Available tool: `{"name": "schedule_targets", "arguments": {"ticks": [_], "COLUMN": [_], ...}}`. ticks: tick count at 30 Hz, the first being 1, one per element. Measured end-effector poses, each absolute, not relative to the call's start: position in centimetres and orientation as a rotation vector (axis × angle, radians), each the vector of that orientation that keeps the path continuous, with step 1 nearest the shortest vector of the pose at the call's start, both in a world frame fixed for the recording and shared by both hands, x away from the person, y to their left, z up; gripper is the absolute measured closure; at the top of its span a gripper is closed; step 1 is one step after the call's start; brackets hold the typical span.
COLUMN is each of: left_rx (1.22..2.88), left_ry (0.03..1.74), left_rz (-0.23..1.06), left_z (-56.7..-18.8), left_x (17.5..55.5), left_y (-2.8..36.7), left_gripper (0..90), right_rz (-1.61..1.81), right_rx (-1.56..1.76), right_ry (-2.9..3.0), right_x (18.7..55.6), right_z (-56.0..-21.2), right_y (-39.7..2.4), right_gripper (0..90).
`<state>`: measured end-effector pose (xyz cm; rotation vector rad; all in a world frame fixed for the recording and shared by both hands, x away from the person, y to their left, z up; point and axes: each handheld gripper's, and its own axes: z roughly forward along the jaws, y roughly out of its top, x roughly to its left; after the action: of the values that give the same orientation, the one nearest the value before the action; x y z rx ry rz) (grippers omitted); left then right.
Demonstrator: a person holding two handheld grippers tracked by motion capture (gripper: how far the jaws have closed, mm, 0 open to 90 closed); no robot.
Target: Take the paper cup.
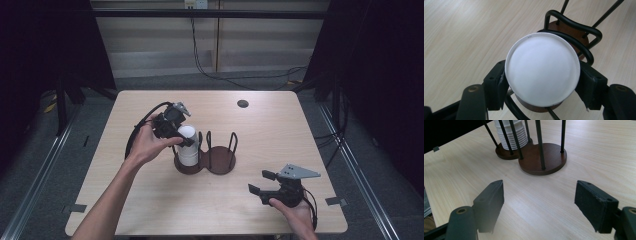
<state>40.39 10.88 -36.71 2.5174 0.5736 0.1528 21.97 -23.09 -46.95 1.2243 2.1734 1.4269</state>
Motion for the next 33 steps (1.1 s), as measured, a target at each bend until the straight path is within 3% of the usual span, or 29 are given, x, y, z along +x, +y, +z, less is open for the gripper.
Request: {"name": "schedule_targets", "arguments": {"ticks": [33], "left_rx": [2.382], "left_ry": [0.565], "left_rz": [0.196], "left_z": [-34.3], "left_x": [39.4], "left_y": [13.0], "left_gripper": [35.0], "right_rz": [1.434], "right_rx": [1.225], "right_ry": [2.151], "right_x": [21.9], "right_z": [-46.8], "right_y": [-23.2], "right_gripper": [23.3]}}
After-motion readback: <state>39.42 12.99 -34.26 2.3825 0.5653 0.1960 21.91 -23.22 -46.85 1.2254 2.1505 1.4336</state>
